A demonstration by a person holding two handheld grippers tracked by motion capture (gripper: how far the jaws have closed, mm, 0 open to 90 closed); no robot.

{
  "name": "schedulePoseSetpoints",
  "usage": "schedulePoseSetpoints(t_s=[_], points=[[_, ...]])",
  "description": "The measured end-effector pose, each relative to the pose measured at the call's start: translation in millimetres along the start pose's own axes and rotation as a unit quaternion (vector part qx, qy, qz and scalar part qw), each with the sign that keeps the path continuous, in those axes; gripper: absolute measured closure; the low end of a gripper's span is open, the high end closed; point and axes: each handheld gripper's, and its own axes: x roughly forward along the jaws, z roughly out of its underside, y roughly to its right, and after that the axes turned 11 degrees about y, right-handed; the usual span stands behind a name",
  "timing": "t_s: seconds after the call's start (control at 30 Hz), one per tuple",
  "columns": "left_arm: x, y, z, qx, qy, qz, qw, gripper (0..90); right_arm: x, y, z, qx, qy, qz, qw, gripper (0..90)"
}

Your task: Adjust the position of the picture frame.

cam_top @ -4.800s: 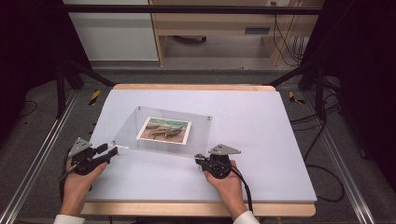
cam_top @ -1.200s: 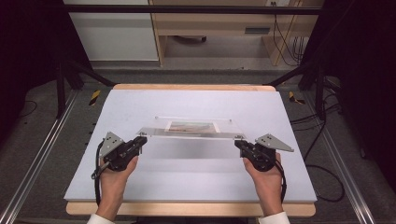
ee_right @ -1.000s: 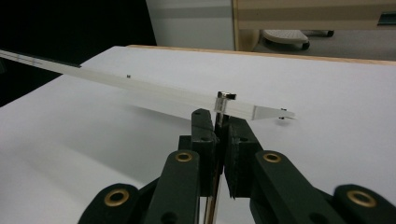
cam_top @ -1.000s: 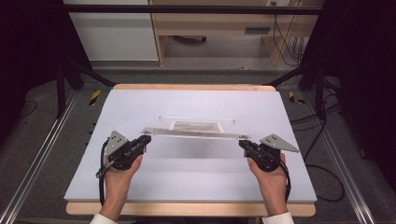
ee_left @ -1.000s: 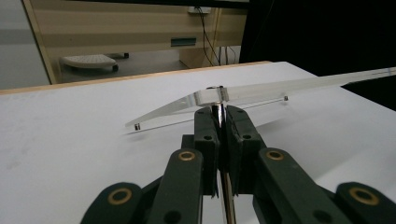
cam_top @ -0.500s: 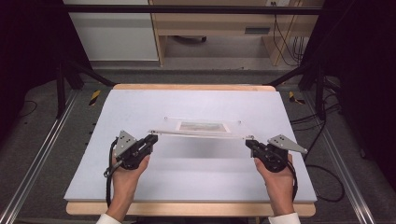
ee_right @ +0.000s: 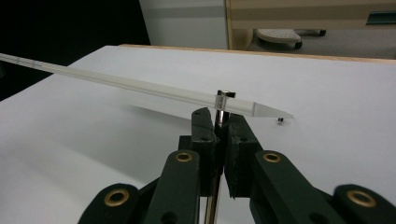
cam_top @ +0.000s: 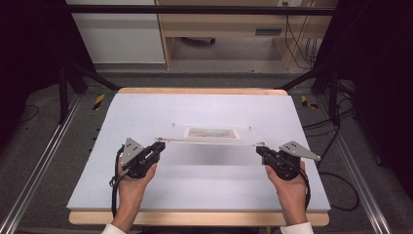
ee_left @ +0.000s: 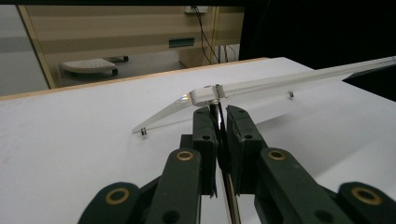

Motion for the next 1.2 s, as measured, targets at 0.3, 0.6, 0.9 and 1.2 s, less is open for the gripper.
schedulePoseSetpoints(t_s=[0.3,0.6,0.9,1.2], points=[[-4.3,3.0,4.9,0.002,-0.007,0.000,1.0000,81.6,-1.2,0.6,3.5,0.002,-0.007,-0.004,1.0000,84.0],[-12.0,3.7,14.3,-0.009,-0.020,-0.002,0.9998,82.1,-2.7,-1.7,12.4,0.000,-0.023,-0.010,0.9997,84.4],[-17.1,4.8,22.6,-0.013,-0.041,0.002,0.9991,82.4,-4.6,-1.6,22.2,0.003,-0.039,-0.021,0.9990,84.8],[-19.7,4.7,35.3,-0.016,-0.069,0.009,0.9974,83.5,-7.5,0.9,40.0,0.004,-0.060,-0.041,0.9973,84.8]])
